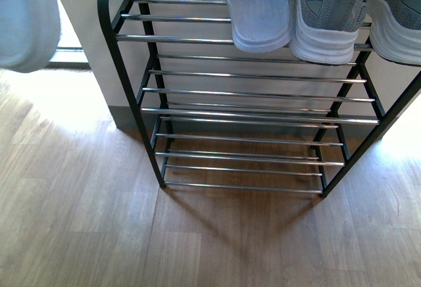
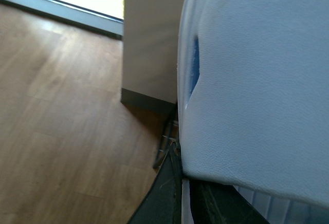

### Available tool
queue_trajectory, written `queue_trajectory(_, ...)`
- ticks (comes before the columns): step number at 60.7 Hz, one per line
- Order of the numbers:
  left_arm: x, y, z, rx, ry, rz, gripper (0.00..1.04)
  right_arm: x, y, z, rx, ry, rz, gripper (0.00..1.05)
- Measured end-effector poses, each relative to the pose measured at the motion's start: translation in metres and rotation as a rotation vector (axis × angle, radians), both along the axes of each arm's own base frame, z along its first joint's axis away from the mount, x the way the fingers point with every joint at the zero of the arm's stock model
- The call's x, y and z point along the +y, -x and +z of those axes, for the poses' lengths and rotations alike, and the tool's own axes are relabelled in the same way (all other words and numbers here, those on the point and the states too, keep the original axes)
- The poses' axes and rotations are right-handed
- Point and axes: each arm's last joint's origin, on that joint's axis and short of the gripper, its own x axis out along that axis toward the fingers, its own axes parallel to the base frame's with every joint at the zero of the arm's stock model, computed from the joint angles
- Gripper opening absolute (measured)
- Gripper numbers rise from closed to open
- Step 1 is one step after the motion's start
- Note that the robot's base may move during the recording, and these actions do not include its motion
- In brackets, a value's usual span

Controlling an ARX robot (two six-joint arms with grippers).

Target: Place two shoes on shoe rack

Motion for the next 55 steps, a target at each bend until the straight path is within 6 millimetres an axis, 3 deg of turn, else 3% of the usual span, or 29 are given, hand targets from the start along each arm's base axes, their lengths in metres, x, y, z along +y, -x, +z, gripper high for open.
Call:
queue_trajectory(14, -0.047, -0.085, -0.009, 0.118, 0.054, -0.052, 0.02, 0.0, 0.0, 0.0, 0.0, 0.0, 0.0, 0.96)
queue_trajectory(25, -0.068, -0.126, -0.016, 0.183, 0.038, -0.066, 0.02, 0.0, 0.0, 0.0, 0.0, 0.0, 0.0, 0.96)
queue_trajectory(44, -0.084, -0.164, -0.039, 0.291, -0.093, -0.095, 0.02, 0.0, 0.0, 0.0, 0.0, 0.0, 0.0, 0.96)
queue_trajectory(55, -0.092, -0.174, -0.046, 0.323, -0.134, -0.13, 0.02, 0.0, 0.0, 0.0, 0.0, 0.0, 0.0, 0.96)
